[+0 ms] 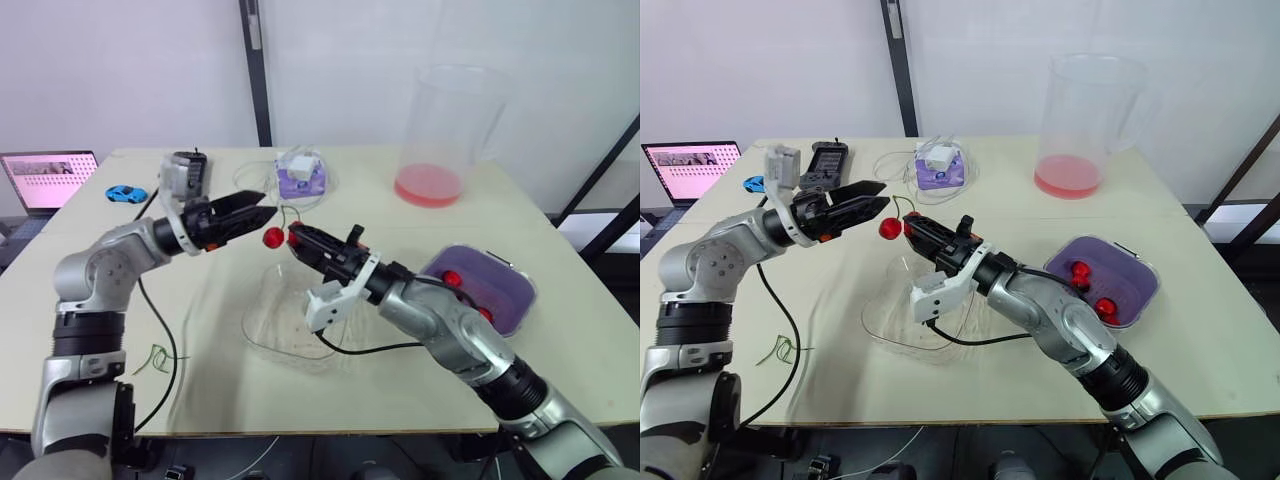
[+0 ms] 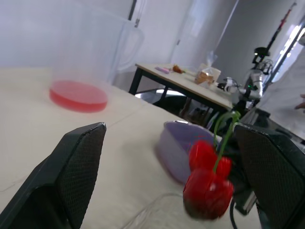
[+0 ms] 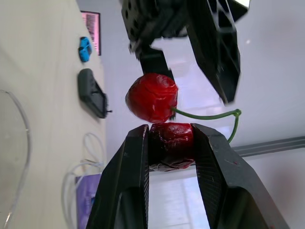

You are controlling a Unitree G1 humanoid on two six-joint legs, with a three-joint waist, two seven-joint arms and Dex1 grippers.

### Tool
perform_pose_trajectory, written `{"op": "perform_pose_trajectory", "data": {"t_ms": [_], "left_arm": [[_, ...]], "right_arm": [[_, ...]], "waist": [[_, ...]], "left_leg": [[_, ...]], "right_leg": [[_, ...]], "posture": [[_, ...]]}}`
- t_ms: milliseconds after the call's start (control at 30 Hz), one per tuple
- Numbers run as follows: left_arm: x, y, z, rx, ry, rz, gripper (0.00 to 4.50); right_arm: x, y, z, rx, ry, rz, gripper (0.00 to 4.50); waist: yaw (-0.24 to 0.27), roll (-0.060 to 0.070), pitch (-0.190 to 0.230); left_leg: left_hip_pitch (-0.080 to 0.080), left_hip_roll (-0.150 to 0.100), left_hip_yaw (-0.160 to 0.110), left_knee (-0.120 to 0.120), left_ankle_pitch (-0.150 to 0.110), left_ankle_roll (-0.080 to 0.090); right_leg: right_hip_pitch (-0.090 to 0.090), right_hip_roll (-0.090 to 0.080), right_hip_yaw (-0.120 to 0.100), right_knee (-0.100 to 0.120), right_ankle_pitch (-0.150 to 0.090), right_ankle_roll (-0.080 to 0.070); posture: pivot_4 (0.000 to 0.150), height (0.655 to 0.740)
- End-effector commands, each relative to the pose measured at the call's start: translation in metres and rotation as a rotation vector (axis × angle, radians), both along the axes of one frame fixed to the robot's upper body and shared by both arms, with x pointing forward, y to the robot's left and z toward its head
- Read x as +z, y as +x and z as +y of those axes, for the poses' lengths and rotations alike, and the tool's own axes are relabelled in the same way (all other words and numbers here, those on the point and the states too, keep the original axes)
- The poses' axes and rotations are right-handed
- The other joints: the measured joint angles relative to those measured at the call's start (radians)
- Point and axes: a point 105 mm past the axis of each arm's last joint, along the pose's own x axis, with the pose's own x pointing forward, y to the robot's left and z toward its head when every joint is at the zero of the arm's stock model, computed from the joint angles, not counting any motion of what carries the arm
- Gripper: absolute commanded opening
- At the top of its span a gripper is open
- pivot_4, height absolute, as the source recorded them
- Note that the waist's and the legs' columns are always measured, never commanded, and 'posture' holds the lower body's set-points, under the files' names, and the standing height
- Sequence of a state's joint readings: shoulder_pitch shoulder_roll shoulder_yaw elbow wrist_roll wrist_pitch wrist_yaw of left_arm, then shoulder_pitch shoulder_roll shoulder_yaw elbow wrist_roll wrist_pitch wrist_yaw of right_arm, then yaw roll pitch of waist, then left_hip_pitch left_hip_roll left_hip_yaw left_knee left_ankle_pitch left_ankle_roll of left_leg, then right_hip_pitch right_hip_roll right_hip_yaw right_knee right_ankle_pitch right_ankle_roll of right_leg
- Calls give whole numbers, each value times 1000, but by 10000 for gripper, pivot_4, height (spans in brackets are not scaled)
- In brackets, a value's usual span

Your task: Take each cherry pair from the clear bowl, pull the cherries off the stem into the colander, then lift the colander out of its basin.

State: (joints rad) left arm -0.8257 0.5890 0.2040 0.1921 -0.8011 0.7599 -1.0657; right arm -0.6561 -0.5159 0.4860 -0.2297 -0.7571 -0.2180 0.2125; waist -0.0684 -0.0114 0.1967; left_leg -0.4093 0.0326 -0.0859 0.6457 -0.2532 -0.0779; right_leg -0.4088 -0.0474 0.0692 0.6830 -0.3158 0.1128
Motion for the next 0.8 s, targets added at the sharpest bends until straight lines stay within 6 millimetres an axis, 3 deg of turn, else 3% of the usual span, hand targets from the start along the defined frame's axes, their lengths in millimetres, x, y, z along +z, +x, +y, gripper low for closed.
{"op": "perform_pose_trajectory", "data": {"t_ms": [33,233,467,800], "left_arm": [[21,-8,-11,-33,-19,-69,45000],[26,-15,-19,-71,-32,-85,45000],[32,-13,-12,-27,-63,-107,45000],[13,-16,-26,14,-54,-79,45000]], "right_arm": [[9,-1,0,-16,-5,-88,13713],[6,3,0,-32,-15,-75,13713],[3,6,-2,-51,2,-31,13713],[2,7,-5,-72,7,-8,13713]], "waist": [[0,0,0],[0,0,0],[0,0,0],[1,0,0]], "left_leg": [[0,0,0,0,0,0],[0,0,0,0,1,-1],[0,0,0,0,1,-1],[1,0,0,0,1,-1]], "right_leg": [[0,0,0,0,0,0],[0,0,0,0,0,0],[0,0,0,0,0,0],[1,0,0,0,0,0]], "posture": [[1500,7332],[1500,7332],[1500,7332],[1500,7332]]}}
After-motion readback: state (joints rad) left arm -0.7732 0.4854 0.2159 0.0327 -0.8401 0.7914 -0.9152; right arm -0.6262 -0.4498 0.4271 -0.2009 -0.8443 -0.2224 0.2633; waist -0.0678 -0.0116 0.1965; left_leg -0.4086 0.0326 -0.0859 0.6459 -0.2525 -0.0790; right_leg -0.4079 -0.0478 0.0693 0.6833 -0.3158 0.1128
